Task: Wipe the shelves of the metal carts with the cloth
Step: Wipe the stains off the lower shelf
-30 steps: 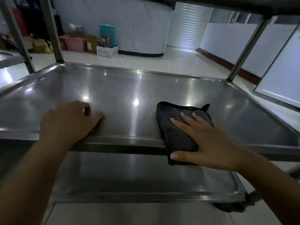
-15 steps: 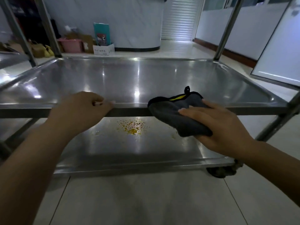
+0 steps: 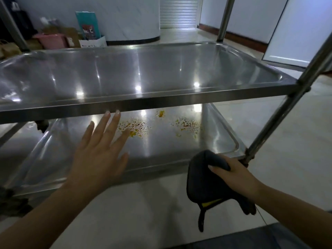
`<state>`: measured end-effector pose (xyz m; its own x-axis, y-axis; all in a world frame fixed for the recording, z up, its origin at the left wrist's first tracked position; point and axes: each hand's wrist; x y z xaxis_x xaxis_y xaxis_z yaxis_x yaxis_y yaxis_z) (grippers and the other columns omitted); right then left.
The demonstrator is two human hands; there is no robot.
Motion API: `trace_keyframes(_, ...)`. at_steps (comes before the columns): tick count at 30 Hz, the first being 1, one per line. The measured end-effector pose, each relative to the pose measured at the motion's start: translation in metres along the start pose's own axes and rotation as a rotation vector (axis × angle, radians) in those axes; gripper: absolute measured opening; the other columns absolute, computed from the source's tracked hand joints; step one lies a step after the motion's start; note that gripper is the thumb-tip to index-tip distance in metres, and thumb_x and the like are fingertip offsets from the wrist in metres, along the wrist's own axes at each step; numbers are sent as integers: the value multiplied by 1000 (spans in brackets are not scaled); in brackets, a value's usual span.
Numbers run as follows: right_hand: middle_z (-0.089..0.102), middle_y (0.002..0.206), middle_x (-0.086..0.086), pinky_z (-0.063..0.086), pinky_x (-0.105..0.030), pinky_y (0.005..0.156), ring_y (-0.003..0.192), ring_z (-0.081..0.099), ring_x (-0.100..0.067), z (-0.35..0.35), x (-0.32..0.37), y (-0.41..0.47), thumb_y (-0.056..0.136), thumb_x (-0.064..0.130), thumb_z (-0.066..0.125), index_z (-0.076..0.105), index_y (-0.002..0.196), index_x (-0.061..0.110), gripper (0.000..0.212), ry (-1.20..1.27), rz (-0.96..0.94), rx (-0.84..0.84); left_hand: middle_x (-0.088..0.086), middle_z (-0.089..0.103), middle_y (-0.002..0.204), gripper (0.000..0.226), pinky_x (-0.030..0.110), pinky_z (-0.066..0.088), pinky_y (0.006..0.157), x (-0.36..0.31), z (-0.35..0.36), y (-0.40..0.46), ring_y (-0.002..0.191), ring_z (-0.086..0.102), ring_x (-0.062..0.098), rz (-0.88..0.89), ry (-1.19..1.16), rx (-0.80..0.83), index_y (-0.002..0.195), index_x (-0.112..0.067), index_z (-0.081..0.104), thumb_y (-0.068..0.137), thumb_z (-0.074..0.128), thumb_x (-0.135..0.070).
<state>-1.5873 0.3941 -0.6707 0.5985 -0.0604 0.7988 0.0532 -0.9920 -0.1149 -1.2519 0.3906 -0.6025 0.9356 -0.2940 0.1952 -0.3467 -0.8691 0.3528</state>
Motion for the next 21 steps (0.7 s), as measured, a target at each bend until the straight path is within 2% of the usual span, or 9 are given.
trace_keyframes(1,69,101,8,49,-29,89,96,64,-8,0,-7,3,93,33,58,64,108,27,16,24,42,37,22,22,155,64,57,18,114,-1,9,3,144,18,36,36,36,-1,136,-9,52,86,32,-43)
trace_keyframes(3,70,96,8,50,-28,81,90,65,-8,-3,-16,11,92,36,59,64,103,30,14,57,91,39,23,21,154,63,58,15,114,-1,24,8,144,18,36,131,96,-10,139,-8,47,87,32,-41)
trace_keyframes(6,70,94,10,46,-21,68,86,65,-6,-15,-17,30,89,42,61,64,105,32,19,113,120,-75,23,25,153,64,60,20,113,-3,37,20,143,22,38,246,132,36,142,-7,41,88,33,-40)
trace_keyframes(8,68,96,7,48,-25,71,88,64,-12,-24,-16,46,89,43,61,61,107,31,22,141,125,-152,22,26,153,67,59,24,113,-2,42,32,142,24,37,285,165,97,143,-8,40,88,32,-43)
trace_keyframes(10,65,95,6,49,-31,75,87,61,-14,-33,-13,64,89,44,61,58,104,33,19,180,127,-222,16,16,157,68,54,17,117,0,51,47,145,15,33,276,191,172,149,-13,27,91,35,-49)
trace_keyframes(13,58,88,13,44,-27,69,81,54,-6,-41,-3,88,90,45,58,51,97,37,12,179,119,-310,7,-13,159,77,46,0,120,4,71,73,148,-7,24,220,205,271,152,-21,-6,94,29,-58)
trace_keyframes(15,55,84,17,40,-22,66,77,52,-2,-38,4,100,92,45,55,50,90,37,9,152,89,-332,5,-14,160,76,45,0,120,-2,88,87,149,-7,22,192,204,329,152,-23,-7,94,23,-61)
trace_keyframes(17,58,84,15,38,-21,67,78,55,-5,-25,8,109,93,49,51,53,92,37,12,44,58,-283,5,-6,162,74,46,4,120,-15,106,94,149,-2,22,147,158,379,153,-22,-1,94,22,-61)
trace_keyframes(21,65,108,-4,43,-33,87,101,60,-23,32,3,120,95,53,44,56,122,22,43,-176,22,-32,4,2,162,69,49,9,118,-44,150,83,149,3,23,3,10,525,153,-20,5,97,18,-58)
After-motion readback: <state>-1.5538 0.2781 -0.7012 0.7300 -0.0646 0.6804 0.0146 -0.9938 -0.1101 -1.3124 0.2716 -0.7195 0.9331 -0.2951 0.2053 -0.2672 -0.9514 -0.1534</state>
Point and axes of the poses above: each hand's wrist, its own y-axis towards the middle knuckle, its own z-axis out of the palm, x = y × z
